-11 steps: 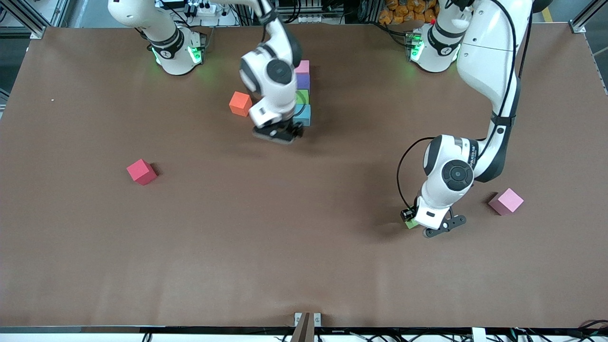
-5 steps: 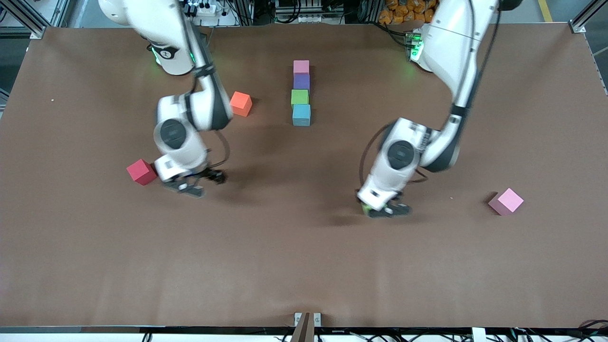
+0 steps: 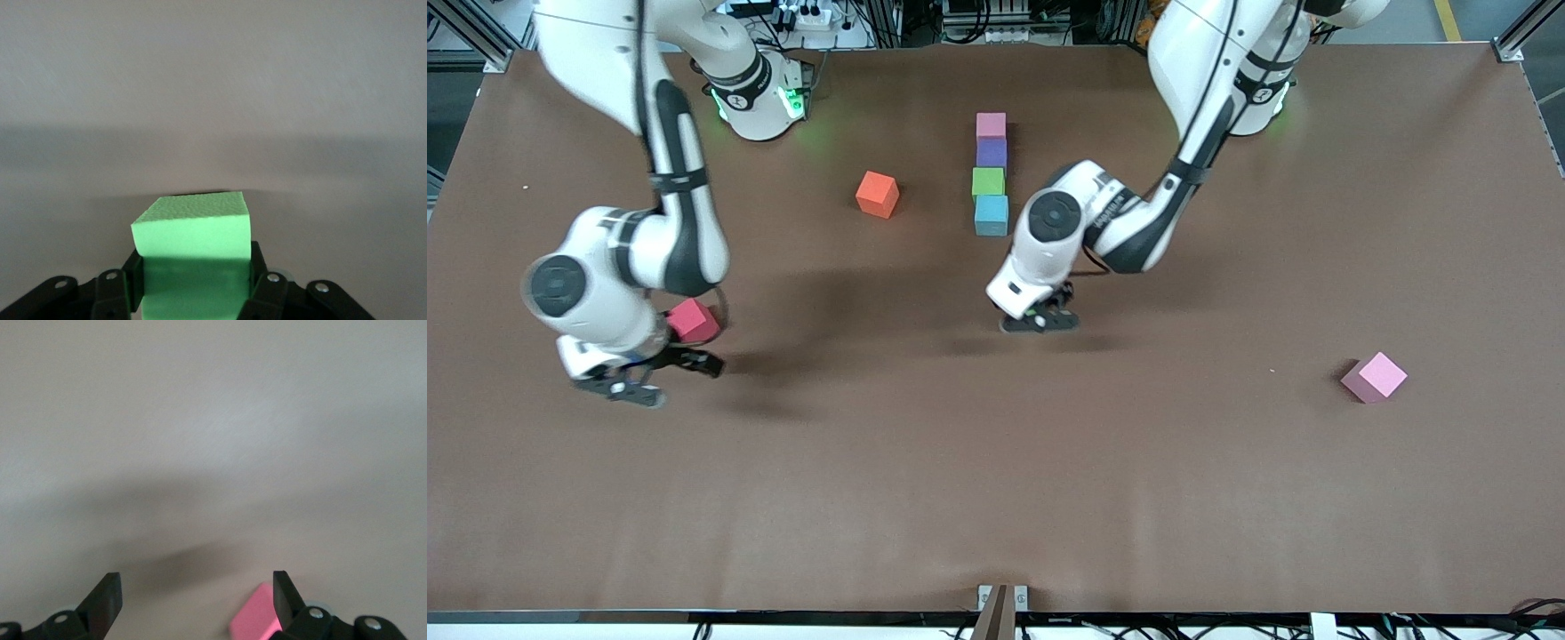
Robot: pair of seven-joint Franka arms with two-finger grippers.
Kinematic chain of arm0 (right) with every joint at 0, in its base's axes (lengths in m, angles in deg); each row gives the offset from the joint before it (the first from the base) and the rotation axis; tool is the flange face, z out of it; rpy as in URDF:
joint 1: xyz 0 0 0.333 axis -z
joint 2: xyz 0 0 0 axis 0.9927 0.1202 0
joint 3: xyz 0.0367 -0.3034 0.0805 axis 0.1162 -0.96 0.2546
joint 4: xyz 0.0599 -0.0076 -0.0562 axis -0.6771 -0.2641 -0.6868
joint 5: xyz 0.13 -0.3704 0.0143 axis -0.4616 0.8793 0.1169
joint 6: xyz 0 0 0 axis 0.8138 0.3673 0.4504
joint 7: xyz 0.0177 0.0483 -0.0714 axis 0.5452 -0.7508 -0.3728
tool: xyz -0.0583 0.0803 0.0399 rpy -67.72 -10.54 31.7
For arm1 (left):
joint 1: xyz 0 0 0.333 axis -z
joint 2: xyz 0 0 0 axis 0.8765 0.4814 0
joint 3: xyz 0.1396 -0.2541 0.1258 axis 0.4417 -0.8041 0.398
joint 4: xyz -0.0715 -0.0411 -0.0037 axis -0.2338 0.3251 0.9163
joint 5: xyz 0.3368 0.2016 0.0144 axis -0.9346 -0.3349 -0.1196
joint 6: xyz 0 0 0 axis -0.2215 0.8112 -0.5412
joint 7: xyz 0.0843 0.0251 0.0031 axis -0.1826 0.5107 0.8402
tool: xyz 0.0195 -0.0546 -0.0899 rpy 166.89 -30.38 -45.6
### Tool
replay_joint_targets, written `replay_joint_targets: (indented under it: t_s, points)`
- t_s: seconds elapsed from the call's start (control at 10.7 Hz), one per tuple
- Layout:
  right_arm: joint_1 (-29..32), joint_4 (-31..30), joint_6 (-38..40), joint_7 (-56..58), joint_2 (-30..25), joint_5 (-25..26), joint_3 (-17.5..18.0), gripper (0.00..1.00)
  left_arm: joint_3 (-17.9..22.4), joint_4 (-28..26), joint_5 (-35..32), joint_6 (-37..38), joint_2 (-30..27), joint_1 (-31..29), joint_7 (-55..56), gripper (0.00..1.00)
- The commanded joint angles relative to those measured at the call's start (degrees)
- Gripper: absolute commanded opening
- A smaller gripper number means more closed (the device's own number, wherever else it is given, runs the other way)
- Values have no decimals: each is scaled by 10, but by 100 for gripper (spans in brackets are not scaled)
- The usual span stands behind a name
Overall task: Arrange blocks into number 1
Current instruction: 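Place the green cube below cyan while the right gripper moves near red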
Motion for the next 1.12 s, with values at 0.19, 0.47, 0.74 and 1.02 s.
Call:
replay_joint_targets:
  t_s: [0.19,0.47,0.74,1.02]
  points:
    - [54,67,34,27,5,-5,10,100,-41,-22,-27,21,-8,28,63,0]
    - [46,76,84,63,-1,-5,11,100,-73,-24,-55,25,-7,29,110,0]
    - [46,142,239,119,-6,-6,10,100,-75,-30,-74,31,-7,29,110,0]
    - [34,150,328,215,-35,-8,11,100,-81,-34,-108,46,-6,28,110,0]
